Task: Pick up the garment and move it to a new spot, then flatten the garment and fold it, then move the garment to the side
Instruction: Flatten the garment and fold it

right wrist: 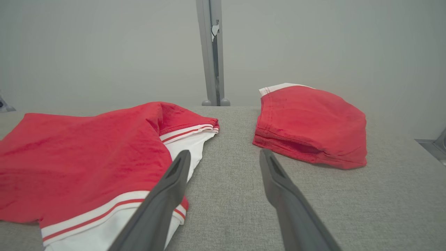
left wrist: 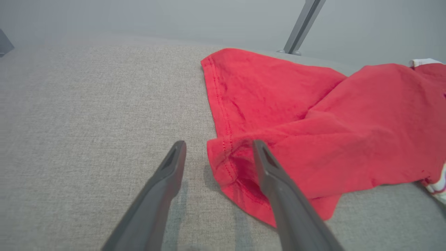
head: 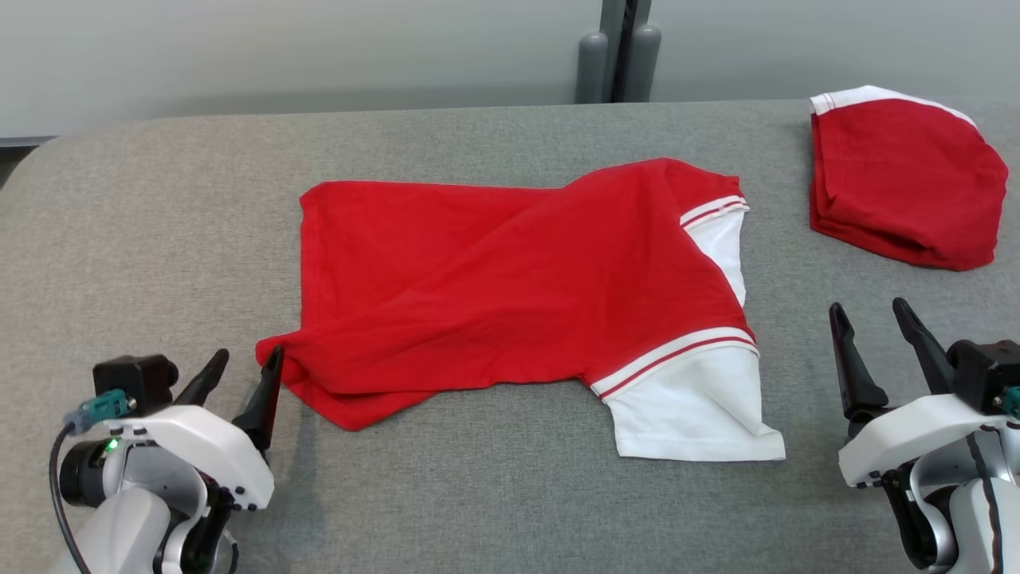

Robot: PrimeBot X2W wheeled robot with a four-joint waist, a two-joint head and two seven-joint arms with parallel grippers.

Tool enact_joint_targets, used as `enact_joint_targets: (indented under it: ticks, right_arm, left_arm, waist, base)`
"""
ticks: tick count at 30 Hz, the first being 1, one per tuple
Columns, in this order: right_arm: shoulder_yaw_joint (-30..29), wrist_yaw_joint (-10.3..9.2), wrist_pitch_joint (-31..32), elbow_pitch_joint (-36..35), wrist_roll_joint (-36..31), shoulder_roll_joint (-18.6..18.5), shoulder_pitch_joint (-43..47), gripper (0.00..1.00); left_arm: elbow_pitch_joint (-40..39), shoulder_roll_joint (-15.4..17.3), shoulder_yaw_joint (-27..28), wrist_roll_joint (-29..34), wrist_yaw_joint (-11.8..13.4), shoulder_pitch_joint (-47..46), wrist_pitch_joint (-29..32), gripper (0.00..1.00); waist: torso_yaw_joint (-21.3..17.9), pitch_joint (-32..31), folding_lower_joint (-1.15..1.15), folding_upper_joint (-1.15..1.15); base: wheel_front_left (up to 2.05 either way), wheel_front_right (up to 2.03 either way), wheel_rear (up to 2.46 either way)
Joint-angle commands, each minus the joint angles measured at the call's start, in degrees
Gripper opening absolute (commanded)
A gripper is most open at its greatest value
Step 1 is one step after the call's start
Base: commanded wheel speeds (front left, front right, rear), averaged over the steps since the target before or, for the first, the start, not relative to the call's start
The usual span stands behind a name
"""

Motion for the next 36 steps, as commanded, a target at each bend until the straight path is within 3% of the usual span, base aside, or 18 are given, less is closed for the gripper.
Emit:
enact_joint_targets:
  ticks: [1,13,20,27,36]
  right_arm:
    - [-0.28,0.0,-0.41,0.13,0.1,0.04,0.26,1.0]
    - [-0.79,0.0,-2.08,0.3,0.54,0.62,1.2,1.0]
    - [-1.23,0.0,-3.5,0.8,1.13,1.64,1.62,1.0]
    - [-2.29,0.0,-4.45,1.11,1.58,2.21,3.02,1.0]
    - [-1.72,0.0,-3.53,1.04,1.55,2.39,3.01,1.0]
  left_arm:
    - [-0.98,0.4,0.2,0.46,0.57,1.19,-0.91,1.0]
    - [-15.26,-0.53,2.45,2.4,8.75,9.39,-7.8,1.0]
    - [-19.53,-0.72,3.74,3.58,12.5,13.29,-10.9,1.0]
    - [-20.68,-2.12,4.35,4.62,13.56,15.85,-13.14,1.0]
    - [-19.15,-3.18,4.39,4.68,12.44,15.22,-13.78,1.0]
  waist:
    - [0.51,-0.41,0.0,0.0]
    - [2.0,-2.23,0.0,0.0]
    - [2.6,-2.91,0.0,0.0]
    - [2.53,-2.97,0.0,0.0]
    - [1.57,-3.01,0.0,0.0]
  base:
    - [0.0,0.0,0.0]
    - [0.0,0.0,0.0]
    - [0.0,0.0,0.0]
    - [0.0,0.0,0.0]
    - [0.0,0.0,0.0]
